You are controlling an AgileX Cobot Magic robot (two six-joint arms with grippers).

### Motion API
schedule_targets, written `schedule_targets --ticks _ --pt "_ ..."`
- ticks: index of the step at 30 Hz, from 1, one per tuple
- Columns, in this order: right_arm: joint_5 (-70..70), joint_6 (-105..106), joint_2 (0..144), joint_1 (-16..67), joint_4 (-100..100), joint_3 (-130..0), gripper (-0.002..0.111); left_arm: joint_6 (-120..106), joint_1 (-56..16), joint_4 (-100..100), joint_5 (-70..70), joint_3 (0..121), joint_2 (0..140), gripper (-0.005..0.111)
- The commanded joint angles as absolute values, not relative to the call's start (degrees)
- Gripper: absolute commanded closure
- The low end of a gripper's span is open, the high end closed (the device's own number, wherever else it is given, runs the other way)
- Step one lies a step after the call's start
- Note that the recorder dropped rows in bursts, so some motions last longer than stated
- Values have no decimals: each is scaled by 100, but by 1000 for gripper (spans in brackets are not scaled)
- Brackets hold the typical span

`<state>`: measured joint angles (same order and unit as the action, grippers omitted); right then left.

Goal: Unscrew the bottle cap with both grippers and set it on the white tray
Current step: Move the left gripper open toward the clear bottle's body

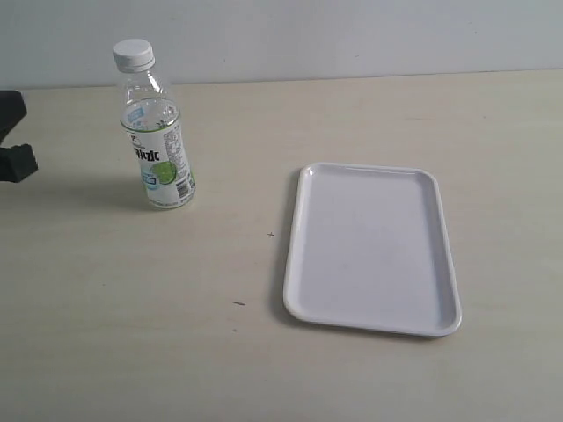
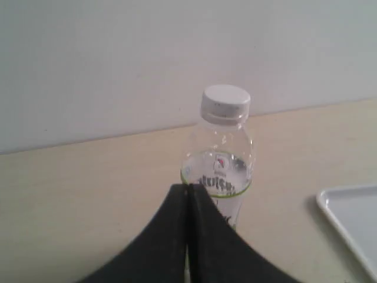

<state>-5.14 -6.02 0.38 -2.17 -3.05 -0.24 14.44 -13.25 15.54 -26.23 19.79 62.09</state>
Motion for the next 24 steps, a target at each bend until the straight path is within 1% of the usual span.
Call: schedule_targets --ticks 1,5,7,10,15,18,21,24 --pt "-497 -586 0 -245 -300 0 108 1404 -1242 1990 -2673 2201 6844 107" --pt "-497 -586 0 -245 -300 0 108 1626 -751 1981 -3316 2138 7164 107" --pt "-497 -586 0 -245 -300 0 108 1884 -398 2432 -3470 2138 7327 107" --pt "-497 -586 0 -245 -300 0 108 2449 19 3529 -4303 2138 7656 107" --pt "-497 -586 0 -245 -300 0 108 2249 626 4065 -5611 2138 8436 107" --pt "-497 -586 0 -245 -300 0 108 2267 820 4714 -6053 2215 8918 107" --pt "-497 -586 0 -245 -300 0 108 2277 821 5551 -5914 2511 9472 107" --pt "-497 -586 0 -245 -300 0 108 2254 821 5872 -5783 2861 10029 107"
